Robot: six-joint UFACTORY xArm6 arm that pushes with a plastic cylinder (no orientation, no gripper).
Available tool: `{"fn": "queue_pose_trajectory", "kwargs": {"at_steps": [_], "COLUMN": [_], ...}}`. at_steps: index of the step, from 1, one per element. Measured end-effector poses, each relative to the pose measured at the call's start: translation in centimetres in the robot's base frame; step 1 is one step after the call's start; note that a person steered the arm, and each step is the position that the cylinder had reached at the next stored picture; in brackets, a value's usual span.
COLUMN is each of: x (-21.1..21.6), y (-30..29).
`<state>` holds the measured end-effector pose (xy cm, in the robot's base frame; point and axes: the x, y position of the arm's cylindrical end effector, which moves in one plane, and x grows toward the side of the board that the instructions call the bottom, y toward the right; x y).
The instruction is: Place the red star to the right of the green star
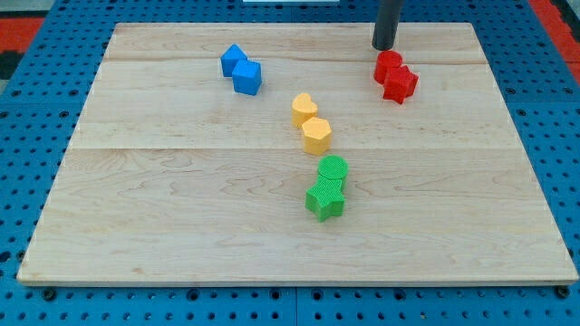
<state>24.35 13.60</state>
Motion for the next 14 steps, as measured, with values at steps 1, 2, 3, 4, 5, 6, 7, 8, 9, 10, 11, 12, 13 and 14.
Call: {"fn": "queue_pose_trajectory", "kwargs": {"at_steps": [1,2,3,4,5,6,7,8,9,10,11,12,13,14], "x": [0.0,0.0,0.8,3.0,7.3,10.9,10.0,4.3,2.0,5.4,8.9,12.2,16.5,21.2], "y": [-0.1,1.3,4.4,6.1,3.6,3.3,3.9,7.1,4.6,0.6,-1.8,-1.6,-1.2,-0.7]}}
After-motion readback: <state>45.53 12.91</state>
